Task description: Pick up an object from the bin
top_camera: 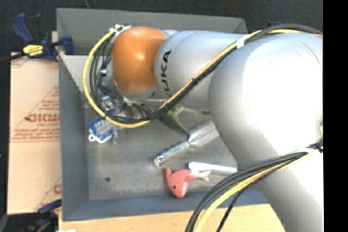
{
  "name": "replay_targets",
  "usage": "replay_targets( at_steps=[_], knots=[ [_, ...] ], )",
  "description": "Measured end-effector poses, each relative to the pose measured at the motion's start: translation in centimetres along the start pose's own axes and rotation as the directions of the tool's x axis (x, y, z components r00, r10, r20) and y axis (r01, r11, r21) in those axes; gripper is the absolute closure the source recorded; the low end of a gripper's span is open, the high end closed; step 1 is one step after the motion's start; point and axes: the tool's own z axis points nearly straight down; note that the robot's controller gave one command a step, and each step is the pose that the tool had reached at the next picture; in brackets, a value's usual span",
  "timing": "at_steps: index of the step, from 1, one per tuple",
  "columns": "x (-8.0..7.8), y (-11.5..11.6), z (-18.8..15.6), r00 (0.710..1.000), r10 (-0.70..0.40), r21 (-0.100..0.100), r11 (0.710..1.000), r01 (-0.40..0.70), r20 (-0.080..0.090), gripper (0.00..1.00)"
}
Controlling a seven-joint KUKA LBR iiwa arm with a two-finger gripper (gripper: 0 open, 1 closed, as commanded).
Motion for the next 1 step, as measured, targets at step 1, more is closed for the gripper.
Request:
replay_targets(
  at_steps=[1],
  knots=[
    [0.07,0.00,-0.73,1.000,0.001,-0.001,1.000,-0.001,0.000,1.00]
  ],
)
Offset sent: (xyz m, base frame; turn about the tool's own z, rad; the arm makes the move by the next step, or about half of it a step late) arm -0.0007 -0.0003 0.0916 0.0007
